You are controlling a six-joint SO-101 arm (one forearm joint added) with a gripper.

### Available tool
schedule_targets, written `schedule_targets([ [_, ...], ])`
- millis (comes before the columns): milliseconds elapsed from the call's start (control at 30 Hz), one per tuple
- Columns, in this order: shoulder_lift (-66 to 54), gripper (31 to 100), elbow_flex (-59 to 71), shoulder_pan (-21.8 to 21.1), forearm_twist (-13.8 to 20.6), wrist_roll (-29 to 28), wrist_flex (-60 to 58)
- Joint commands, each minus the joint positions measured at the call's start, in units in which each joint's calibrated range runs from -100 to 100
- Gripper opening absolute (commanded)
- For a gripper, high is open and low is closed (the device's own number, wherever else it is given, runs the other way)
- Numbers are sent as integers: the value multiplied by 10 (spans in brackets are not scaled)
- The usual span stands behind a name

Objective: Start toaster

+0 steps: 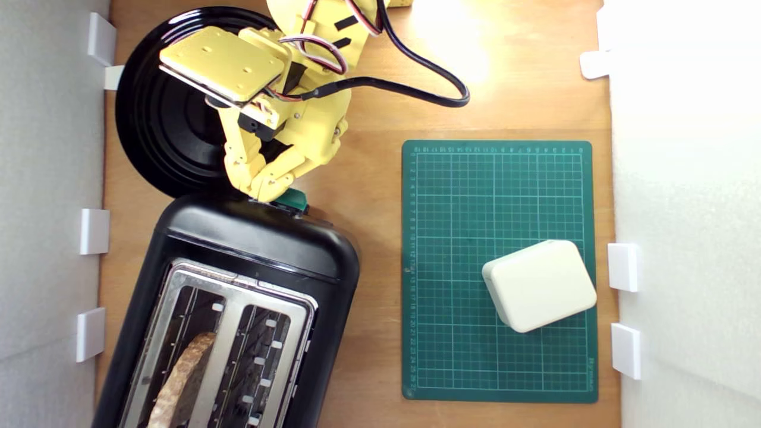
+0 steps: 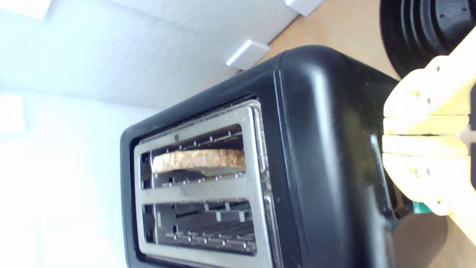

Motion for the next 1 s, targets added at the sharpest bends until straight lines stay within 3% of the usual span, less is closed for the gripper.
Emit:
schedule_targets([
  [0, -1, 313, -30, -26, 4, 4, -23],
  [233, -1, 313, 5, -45, 5, 8, -25],
  [967, -2, 313, 54, -20, 7, 10, -26],
])
